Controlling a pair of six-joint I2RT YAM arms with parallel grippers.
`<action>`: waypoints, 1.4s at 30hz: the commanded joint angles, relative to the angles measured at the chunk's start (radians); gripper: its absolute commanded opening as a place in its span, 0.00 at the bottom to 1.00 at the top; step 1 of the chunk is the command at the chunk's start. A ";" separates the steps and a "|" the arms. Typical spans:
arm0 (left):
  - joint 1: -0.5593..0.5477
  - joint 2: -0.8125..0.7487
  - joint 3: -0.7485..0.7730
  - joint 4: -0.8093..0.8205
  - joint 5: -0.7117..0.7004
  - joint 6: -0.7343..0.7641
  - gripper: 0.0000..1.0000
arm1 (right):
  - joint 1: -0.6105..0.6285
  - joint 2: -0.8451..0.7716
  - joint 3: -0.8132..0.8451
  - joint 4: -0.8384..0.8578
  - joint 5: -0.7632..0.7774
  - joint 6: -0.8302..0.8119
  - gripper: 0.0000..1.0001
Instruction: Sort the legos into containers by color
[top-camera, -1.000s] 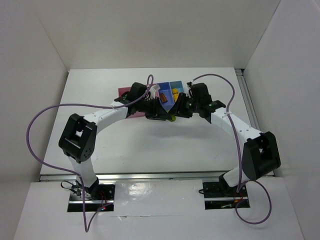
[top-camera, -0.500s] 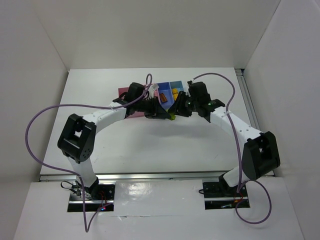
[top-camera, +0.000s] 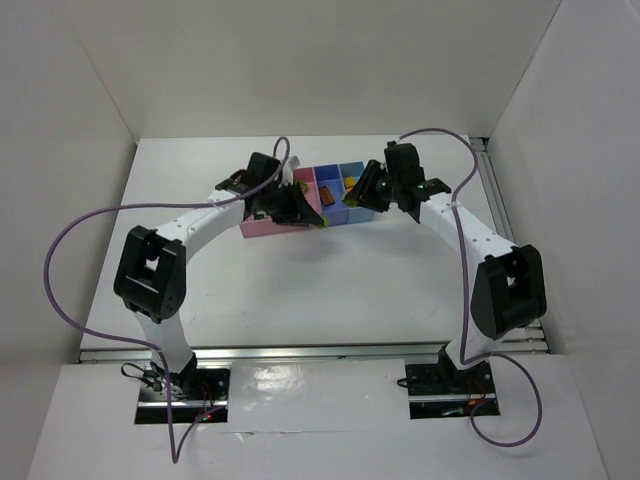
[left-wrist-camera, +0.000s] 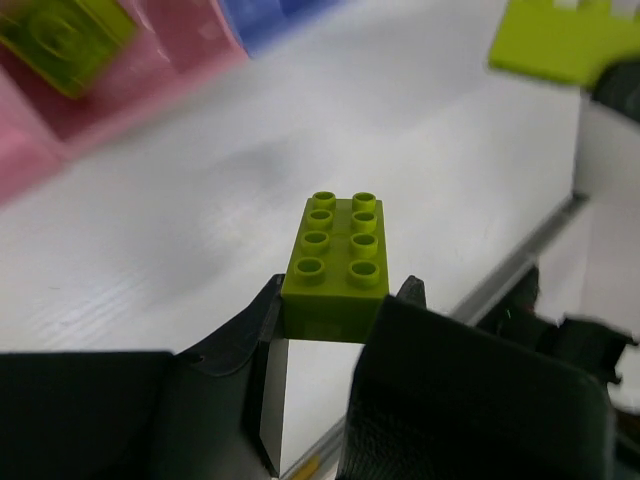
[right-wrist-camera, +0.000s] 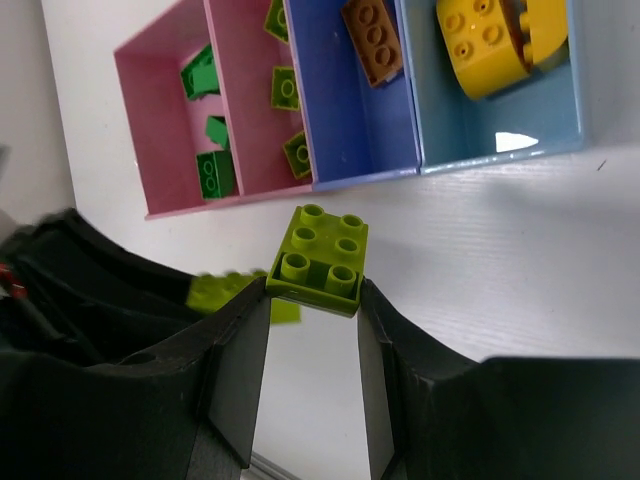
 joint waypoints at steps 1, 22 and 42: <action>0.022 0.013 0.200 -0.127 -0.240 0.018 0.00 | -0.003 0.004 0.079 -0.003 0.052 -0.013 0.13; 0.041 0.369 0.744 -0.425 -0.463 -0.022 0.46 | -0.014 0.008 0.026 0.069 -0.032 -0.040 0.20; 0.208 0.021 0.559 -0.481 -0.500 -0.079 0.69 | 0.103 0.375 0.435 0.037 -0.009 -0.140 0.21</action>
